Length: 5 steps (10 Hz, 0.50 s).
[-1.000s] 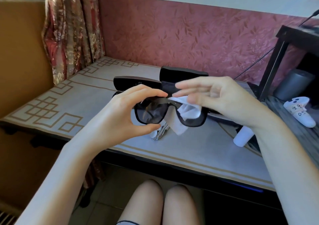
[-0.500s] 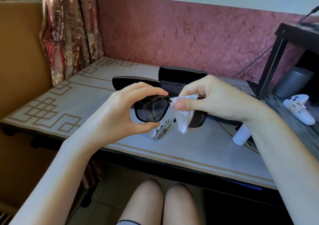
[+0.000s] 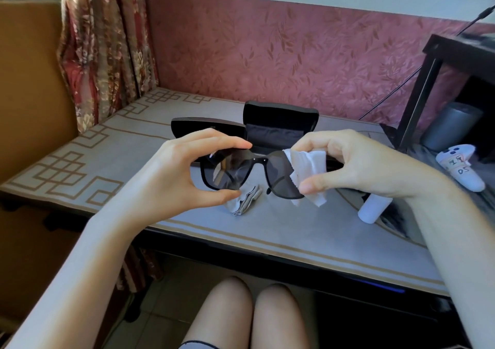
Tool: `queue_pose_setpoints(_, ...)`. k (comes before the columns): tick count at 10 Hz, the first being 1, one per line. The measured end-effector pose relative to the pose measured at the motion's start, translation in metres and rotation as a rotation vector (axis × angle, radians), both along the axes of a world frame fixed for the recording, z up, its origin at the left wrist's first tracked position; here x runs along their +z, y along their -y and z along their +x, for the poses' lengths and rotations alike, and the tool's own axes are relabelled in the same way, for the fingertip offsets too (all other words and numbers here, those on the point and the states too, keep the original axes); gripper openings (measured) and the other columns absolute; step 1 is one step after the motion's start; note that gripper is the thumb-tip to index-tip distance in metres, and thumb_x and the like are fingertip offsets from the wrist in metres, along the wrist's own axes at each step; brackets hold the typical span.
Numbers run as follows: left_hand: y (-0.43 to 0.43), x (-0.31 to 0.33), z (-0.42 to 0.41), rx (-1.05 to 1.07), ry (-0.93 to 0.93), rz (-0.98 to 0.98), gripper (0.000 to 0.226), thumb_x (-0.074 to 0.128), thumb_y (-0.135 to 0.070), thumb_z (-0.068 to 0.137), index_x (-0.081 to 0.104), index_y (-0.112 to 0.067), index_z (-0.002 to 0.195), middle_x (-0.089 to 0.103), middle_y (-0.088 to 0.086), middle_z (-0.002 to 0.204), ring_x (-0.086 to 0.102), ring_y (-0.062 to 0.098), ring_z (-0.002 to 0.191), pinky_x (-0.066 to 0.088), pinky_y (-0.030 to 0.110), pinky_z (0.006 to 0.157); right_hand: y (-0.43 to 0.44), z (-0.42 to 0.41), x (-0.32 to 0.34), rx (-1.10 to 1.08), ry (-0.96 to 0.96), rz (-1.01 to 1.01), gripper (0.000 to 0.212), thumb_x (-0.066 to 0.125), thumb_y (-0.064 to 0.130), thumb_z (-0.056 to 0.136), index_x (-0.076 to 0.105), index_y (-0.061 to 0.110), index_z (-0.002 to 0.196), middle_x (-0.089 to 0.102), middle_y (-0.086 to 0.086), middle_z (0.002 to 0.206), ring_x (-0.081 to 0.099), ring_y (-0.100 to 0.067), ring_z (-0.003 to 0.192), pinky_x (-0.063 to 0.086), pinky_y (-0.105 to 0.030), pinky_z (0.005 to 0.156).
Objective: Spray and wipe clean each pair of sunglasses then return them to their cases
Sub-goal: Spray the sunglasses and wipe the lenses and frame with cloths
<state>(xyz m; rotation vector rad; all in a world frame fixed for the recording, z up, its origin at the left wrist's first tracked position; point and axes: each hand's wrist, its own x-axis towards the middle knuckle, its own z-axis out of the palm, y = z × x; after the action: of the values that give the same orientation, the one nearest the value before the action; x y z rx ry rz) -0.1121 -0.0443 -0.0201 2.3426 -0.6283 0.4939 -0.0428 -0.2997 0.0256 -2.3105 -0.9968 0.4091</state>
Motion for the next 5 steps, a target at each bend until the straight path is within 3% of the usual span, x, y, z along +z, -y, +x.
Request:
queue_pose_setpoints(3,-0.0022,-0.0008,0.0011,-0.011,-0.01,-0.018,0.06,0.081,-0.042,0.068,0.06,-0.034,0.124,0.062,-0.015,0.11,0.057,0.006,0.104,0.037,0.008,0.088,0.0003,-0.0038,-0.0155,-0.088,0.031,0.065,0.037,0.083,0.032,0.074,0.063,0.026,0.104,0.065,0.011,0.09,0.061,-0.007,0.08,0.051,-0.02,0.077)
queue_pose_setpoints(4,-0.0025,-0.0009,0.0012,-0.021,0.0,-0.012,0.059,0.08,-0.042,0.069,0.06,-0.034,0.124,0.062,-0.015,0.111,0.057,0.006,0.106,0.036,0.007,0.089,0.002,-0.0027,-0.0134,-0.087,0.046,0.031,0.03,0.082,0.032,0.075,0.065,0.029,0.099,0.067,0.012,0.087,0.064,-0.011,0.083,0.05,-0.02,0.075)
queue_pose_setpoints(5,0.001,0.0,0.0004,-0.025,0.012,-0.011,0.059,0.082,-0.033,0.069,0.059,-0.033,0.124,0.061,-0.016,0.113,0.055,0.0,0.108,0.035,0.005,0.091,0.0029,-0.0047,-0.0121,-0.103,0.06,0.102,0.023,0.083,0.033,0.069,0.069,0.027,0.087,0.072,0.007,0.08,0.066,-0.017,0.097,0.048,-0.011,0.075)
